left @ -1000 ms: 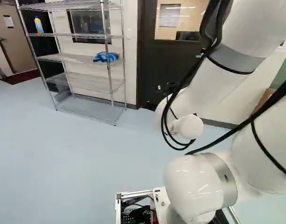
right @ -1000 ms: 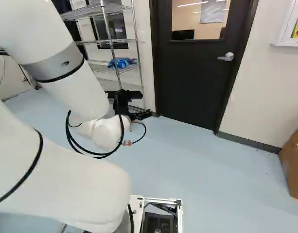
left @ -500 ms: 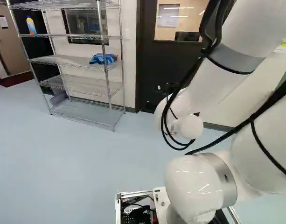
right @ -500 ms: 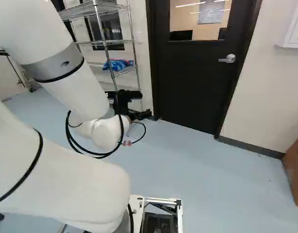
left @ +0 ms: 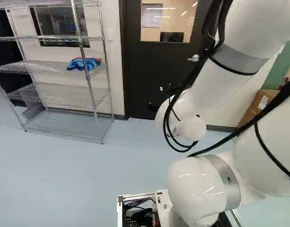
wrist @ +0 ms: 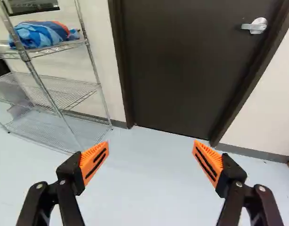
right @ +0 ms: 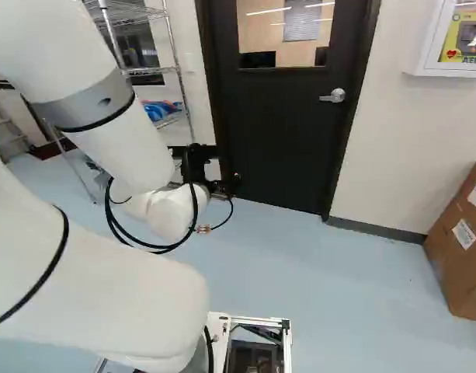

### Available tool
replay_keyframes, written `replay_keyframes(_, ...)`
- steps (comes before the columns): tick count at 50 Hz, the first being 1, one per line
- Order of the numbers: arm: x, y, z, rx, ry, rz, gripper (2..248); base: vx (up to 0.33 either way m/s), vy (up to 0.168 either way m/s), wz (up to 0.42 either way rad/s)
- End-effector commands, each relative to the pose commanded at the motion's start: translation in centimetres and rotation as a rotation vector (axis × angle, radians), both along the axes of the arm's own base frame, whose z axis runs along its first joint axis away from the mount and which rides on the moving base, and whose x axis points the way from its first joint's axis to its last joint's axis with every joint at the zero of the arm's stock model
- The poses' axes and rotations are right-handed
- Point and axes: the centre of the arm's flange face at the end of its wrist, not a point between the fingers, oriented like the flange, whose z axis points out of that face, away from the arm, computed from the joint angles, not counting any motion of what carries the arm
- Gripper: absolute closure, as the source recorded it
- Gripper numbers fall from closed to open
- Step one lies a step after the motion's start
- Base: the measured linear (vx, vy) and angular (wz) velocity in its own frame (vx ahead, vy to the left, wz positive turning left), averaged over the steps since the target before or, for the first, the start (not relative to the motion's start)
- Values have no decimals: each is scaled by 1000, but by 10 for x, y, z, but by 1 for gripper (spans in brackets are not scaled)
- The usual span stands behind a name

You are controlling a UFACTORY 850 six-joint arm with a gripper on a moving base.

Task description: Open the door and move inside

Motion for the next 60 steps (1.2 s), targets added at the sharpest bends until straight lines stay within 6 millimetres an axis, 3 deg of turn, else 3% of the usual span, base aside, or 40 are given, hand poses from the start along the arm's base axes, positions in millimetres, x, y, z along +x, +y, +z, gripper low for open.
replay_keyframes(60, 0, 0, 0, 0, 0, 0, 3, 169, 6, -297)
